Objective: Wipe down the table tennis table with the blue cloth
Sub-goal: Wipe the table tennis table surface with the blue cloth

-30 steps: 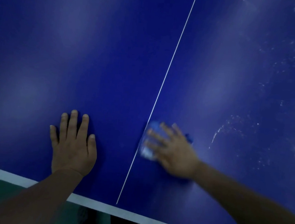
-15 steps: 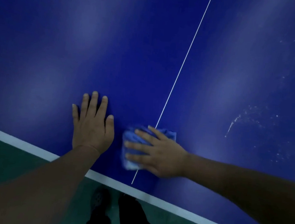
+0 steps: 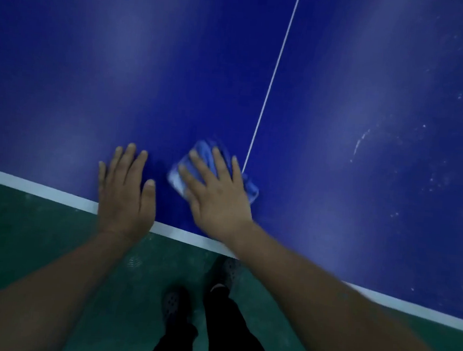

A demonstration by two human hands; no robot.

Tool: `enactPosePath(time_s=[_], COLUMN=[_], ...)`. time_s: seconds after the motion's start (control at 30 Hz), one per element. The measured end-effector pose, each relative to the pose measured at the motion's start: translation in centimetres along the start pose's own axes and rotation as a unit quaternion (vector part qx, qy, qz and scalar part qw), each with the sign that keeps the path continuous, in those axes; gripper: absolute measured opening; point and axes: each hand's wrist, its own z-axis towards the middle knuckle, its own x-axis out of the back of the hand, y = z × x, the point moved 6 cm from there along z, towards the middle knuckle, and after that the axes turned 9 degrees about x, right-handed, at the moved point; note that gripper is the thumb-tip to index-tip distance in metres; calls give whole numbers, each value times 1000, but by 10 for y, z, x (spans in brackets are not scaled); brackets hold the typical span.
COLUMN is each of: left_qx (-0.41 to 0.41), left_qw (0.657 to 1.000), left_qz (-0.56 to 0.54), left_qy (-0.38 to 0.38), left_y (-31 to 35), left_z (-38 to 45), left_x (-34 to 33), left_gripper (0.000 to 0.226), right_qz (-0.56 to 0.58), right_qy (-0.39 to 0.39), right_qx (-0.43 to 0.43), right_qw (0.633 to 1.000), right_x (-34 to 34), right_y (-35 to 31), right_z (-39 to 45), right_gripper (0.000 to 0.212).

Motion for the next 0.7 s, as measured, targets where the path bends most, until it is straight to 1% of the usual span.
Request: enactPosePath(time_s=[0.03, 0.07, 0.1, 0.13, 0.17, 0.2, 0.23, 0.27, 0.3, 0.33, 0.37, 0.4, 0.43, 0.47, 0.5, 0.53, 0.57, 0.6, 0.63, 0.67, 0.7], left_qx=[-16, -31, -45, -58, -71, -85, -96, -105, -111, -116, -120, -122, -124, -124, -123, -120, -118, -117, -117, -117, -119], left_qw=[1000, 999, 999, 997, 995, 992, 989, 986, 983, 981, 979, 977, 974, 972, 971, 971, 971, 971, 970, 970, 970], left_qz=[7, 16, 28, 43, 61, 81, 103, 124, 140, 151, 160, 170, 180, 189, 193, 195, 195, 195, 197, 199, 198], left_qy=[1, -3, -10, -20, -30, -38, -41, -42, -42, -41, -42, -45, -51, -57, -62, -67, -70, -72, -74, -77, -78], left_y=[-1, -1, 0, 1, 3, 4, 5, 5, 6, 6, 5, 5, 6, 6, 6, 6, 6, 6, 5, 5, 4], left_z=[-10, -16, -19, -19, -20, -20, -20, -21, -21, -21, -22, -22, -22, -22, -22, -22, -23, -22, -22, -21, -20], left_x=[0, -1, -2, -5, -7, -10, -12, -14, -16, -17, -18, -18, -19, -20, -21, -21, -21, -22, -21, -21, -21], left_gripper=[62, 61, 61, 61, 61, 62, 63, 63, 64, 64, 64, 63, 63, 63, 63, 63, 63, 64, 64, 64, 64], right_qz=[8, -1, -18, -42, -54, -42, -9, 24, 40, 38, 23, 5, -7, -18, -19, -10, 1, 9, 2, -15, -28], right_qy=[-2, -5, -7, -2, 6, 6, 13, 33, 59, 78, 80, 82, 81, 62, 28, 0, -4, 3, 13, 27, 38], right_qx=[-2, -32, -81, -151, -248, -356, -459, -543, -606, -643, -647, -615, -553, -458, -338, -231, -160, -140, -170, -239, -338], right_qw=[1000, 999, 997, 988, 967, 934, 888, 838, 792, 761, 758, 784, 829, 886, 941, 973, 987, 990, 985, 971, 940], right_x=[-4, -7, -6, -2, 7, 16, 26, 31, 32, 31, 28, 23, 17, 7, -3, -11, -10, -7, -3, 2, 8], right_y=[-1, 14, 39, 73, 109, 142, 166, 178, 180, 173, 159, 139, 112, 81, 45, 18, 11, 25, 50, 81, 116], right_z=[-32, -64, -94, -125, -157, -190, -217, -234, -239, -231, -212, -185, -154, -126, -106, -101, -106, -119, -138, -162, -193], right_gripper=[53, 53, 54, 54, 55, 56, 57, 57, 56, 56, 57, 61, 64, 63, 60, 55, 52, 50, 49, 50, 52])
